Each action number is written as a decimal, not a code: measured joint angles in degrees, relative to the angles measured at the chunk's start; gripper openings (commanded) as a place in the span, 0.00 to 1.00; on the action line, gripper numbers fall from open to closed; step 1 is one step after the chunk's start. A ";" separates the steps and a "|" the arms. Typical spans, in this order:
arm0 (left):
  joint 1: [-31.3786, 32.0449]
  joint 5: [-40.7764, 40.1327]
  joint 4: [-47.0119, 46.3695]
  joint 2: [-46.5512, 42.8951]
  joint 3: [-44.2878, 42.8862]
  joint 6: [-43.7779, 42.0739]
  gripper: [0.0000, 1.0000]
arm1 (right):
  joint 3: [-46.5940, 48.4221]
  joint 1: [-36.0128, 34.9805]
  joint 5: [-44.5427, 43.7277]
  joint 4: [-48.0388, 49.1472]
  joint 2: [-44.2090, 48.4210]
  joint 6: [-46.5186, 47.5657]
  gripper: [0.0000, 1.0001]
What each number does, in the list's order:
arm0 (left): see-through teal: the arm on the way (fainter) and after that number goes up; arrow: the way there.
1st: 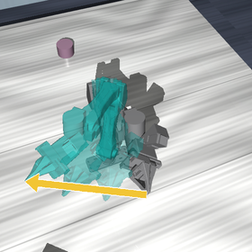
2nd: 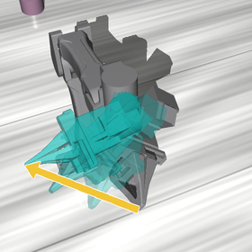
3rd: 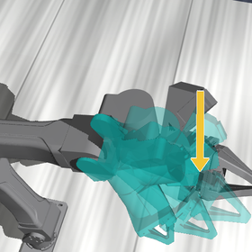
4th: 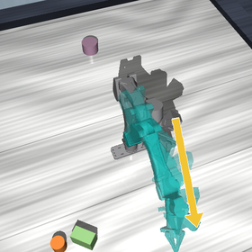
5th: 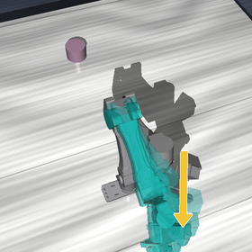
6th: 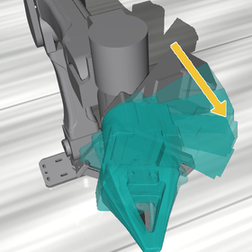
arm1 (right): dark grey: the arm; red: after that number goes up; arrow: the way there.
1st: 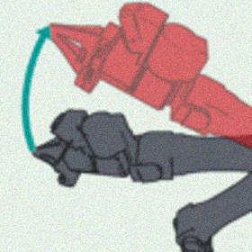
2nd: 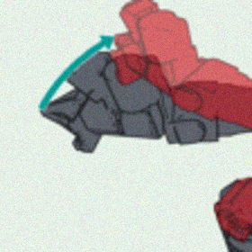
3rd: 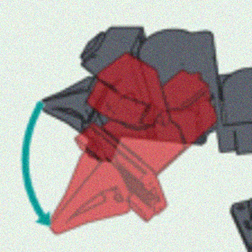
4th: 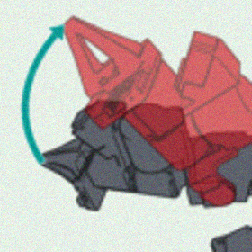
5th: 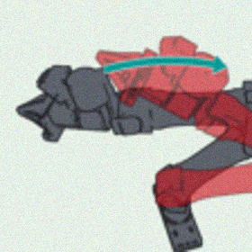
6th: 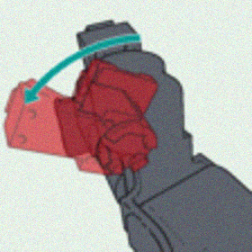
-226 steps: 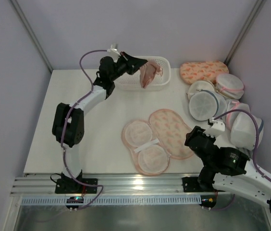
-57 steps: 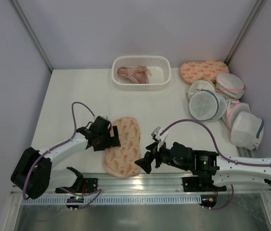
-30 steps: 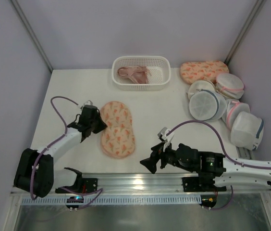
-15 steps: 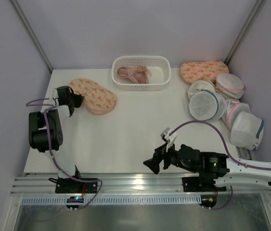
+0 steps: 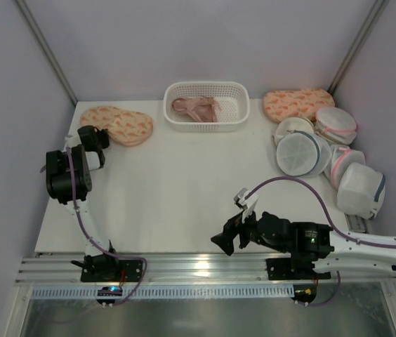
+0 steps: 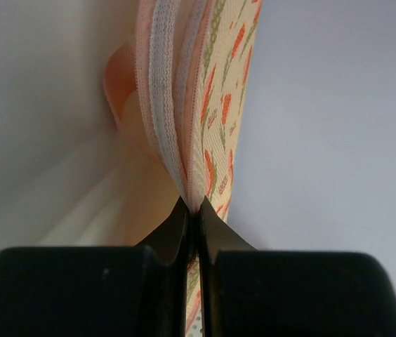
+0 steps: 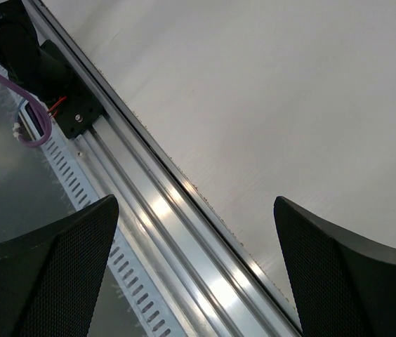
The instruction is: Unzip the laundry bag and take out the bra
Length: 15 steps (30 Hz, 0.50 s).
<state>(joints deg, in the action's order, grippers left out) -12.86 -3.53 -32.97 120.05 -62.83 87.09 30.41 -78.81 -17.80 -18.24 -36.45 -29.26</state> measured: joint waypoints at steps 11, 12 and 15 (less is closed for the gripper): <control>-0.09 -6.69 -2.23 0.11 -2.51 1.60 0.61 | -0.22 0.00 1.31 -0.24 -1.44 -0.79 0.95; -0.17 -6.84 -2.36 0.09 -3.10 1.40 0.69 | -0.44 0.00 1.55 -0.15 -1.55 -0.94 0.95; -0.37 -6.93 -2.71 -0.57 -3.30 1.11 0.83 | -1.01 0.00 2.16 -0.04 -1.62 -1.16 0.95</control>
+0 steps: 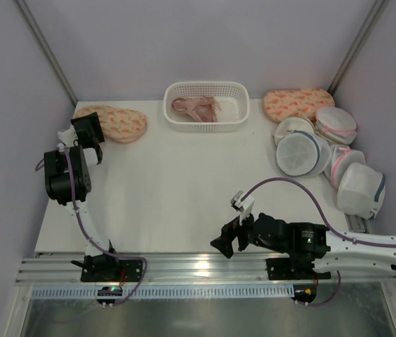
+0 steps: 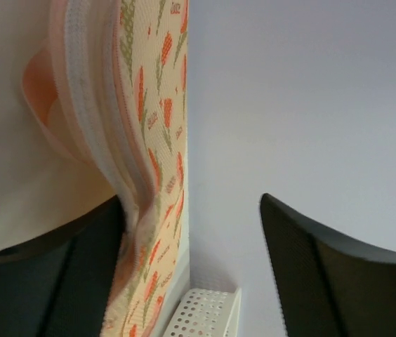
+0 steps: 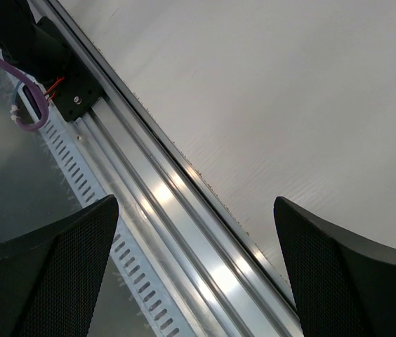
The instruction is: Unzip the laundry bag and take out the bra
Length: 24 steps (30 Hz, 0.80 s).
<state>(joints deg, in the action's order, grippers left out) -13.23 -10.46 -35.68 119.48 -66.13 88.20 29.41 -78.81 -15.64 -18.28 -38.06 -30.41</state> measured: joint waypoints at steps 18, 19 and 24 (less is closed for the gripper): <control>4.68 3.41 27.54 -51.58 16.06 -9.94 1.00 | 1.31 -0.17 -3.96 -1.81 3.58 0.39 0.99; 5.81 6.49 27.04 -54.40 17.88 -11.21 0.99 | 2.27 -0.17 -5.95 -3.04 3.76 0.24 1.00; 12.13 19.93 28.17 -61.77 27.04 -16.92 0.99 | 10.23 -0.17 -17.73 -11.87 2.95 -3.30 0.99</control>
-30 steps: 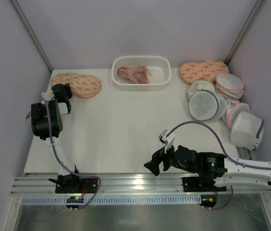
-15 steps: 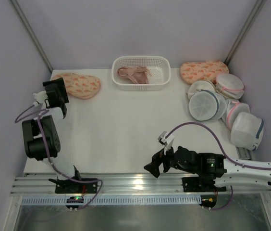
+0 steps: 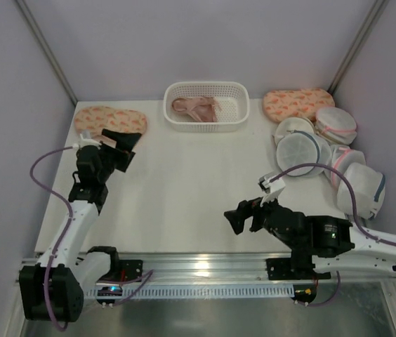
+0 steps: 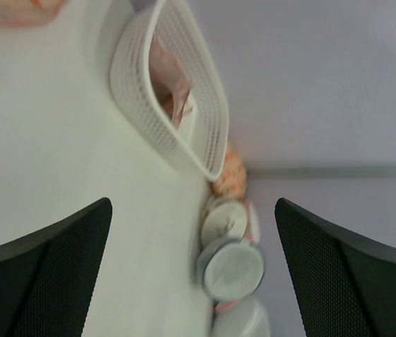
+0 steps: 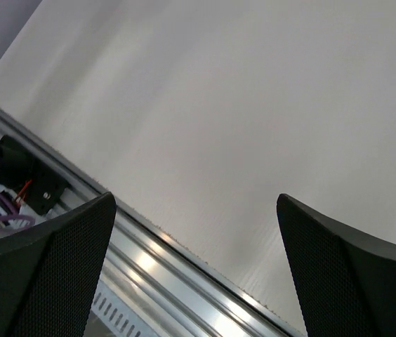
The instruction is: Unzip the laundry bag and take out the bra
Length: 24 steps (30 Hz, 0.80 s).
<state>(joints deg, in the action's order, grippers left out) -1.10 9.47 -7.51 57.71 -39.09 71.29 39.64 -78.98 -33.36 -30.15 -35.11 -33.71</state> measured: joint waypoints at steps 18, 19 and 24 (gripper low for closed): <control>46.14 8.85 9.18 -12.44 10.60 -17.81 0.99 | 3.63 28.96 -7.39 -9.66 -18.32 -11.17 1.00; 46.51 8.94 8.85 -12.63 10.80 -18.08 0.99 | 3.63 29.83 -6.51 -8.28 -17.90 -9.77 0.99; 46.60 8.96 8.28 -14.56 11.50 -19.54 0.99 | 3.65 29.99 -0.02 -0.66 -12.94 -3.76 0.99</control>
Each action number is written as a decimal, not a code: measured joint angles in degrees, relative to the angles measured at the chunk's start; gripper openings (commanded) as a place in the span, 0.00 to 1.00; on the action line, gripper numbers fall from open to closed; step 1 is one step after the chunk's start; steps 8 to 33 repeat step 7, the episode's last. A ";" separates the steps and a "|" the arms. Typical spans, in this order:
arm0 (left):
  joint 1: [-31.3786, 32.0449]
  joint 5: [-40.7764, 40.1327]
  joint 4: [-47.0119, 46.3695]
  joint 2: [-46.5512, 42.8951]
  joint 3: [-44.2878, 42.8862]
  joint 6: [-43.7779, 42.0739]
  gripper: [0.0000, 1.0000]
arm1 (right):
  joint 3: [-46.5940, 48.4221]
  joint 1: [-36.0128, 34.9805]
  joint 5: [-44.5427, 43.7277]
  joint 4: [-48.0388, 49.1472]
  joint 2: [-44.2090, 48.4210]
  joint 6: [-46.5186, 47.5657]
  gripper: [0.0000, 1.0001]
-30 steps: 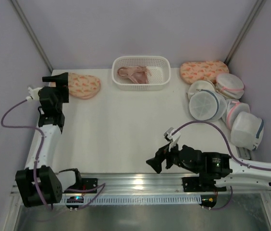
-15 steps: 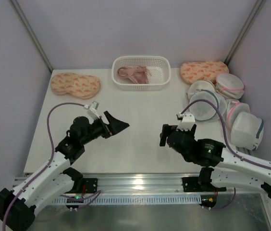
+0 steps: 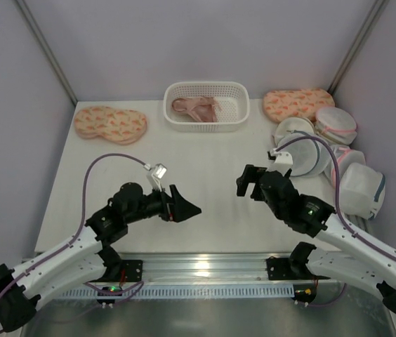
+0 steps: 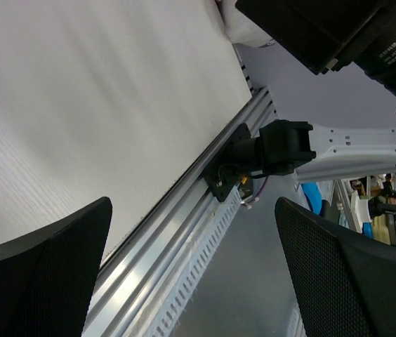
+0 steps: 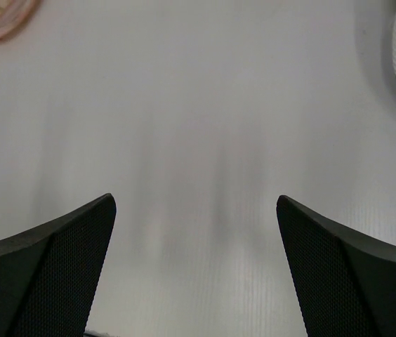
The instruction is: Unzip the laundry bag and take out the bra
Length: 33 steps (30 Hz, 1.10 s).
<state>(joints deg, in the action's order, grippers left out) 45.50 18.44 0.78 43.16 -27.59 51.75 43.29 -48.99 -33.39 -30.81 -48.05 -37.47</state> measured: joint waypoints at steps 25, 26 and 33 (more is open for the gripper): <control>0.04 0.00 -0.02 0.31 -0.02 -1.44 0.99 | 0.20 0.00 9.38 6.58 3.39 5.18 0.99; 0.04 0.00 -0.02 0.31 -0.02 -1.44 0.99 | 0.20 0.00 9.38 6.58 3.39 5.18 0.99; 0.04 0.00 -0.02 0.31 -0.02 -1.44 0.99 | 0.20 0.00 9.38 6.58 3.39 5.18 0.99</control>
